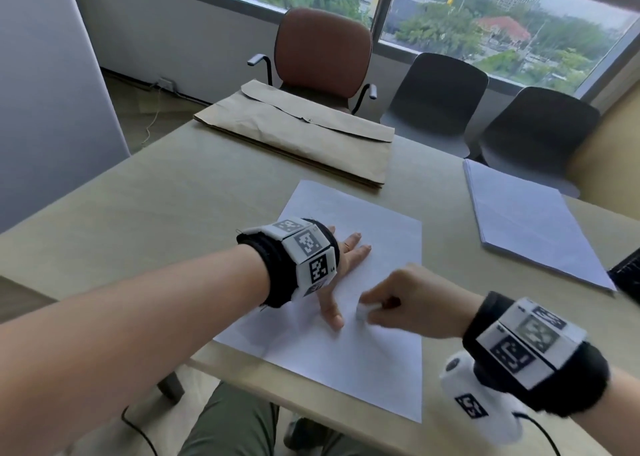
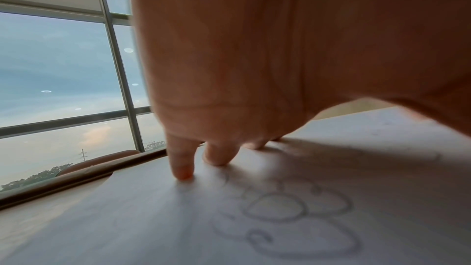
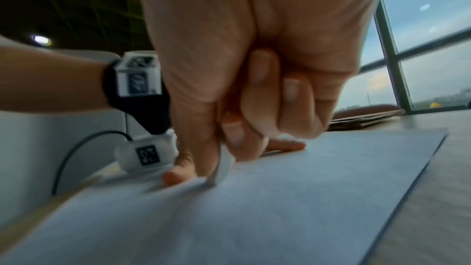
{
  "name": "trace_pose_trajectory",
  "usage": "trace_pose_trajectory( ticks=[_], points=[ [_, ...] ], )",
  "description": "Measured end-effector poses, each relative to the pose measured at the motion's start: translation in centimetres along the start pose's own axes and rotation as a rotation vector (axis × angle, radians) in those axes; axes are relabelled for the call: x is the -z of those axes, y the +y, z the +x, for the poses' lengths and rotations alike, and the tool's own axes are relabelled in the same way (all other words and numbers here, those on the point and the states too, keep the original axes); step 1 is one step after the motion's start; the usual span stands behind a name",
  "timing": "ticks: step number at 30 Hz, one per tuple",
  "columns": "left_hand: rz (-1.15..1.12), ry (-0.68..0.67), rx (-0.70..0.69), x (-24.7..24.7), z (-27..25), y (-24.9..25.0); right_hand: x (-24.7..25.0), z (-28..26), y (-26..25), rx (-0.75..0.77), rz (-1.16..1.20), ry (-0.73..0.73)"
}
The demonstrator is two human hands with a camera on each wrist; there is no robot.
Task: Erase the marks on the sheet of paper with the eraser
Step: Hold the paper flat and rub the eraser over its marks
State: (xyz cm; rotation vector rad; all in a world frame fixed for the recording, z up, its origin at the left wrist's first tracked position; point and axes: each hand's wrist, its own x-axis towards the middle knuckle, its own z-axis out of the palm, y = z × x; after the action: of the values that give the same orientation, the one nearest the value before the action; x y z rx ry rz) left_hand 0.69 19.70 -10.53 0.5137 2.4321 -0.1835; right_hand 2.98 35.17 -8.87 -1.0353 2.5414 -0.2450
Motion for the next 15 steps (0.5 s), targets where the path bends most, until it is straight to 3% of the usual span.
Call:
trace_pose_trajectory(
  ticks=[2, 4, 10, 13, 15],
  points=[
    [0.01, -0.006, -0.003, 0.0, 0.0, 0.0, 0.2, -0.5, 0.2, -0.004, 0.047, -0.079],
    [0.011, 0.005, -0.017, 0.4, -0.3, -0.1, 0.4, -0.5, 0.9, -0.078, 0.117, -0.069],
    [-0.18, 0.111, -0.055, 2.4, -2.2, -2.9, 1.6, -0.7, 3.3, -0.303, 0.416, 0.231],
    [-0.126, 0.042, 0.019, 1.8, -2.5, -3.6, 1.8, -0.4, 3.4, -0.284, 0.428, 0.269],
    [-0.102, 0.003, 0.042, 1.1, -2.5, -3.3, 1.5, 0.2, 2.7, -0.227, 0.363, 0.214]
  ],
)
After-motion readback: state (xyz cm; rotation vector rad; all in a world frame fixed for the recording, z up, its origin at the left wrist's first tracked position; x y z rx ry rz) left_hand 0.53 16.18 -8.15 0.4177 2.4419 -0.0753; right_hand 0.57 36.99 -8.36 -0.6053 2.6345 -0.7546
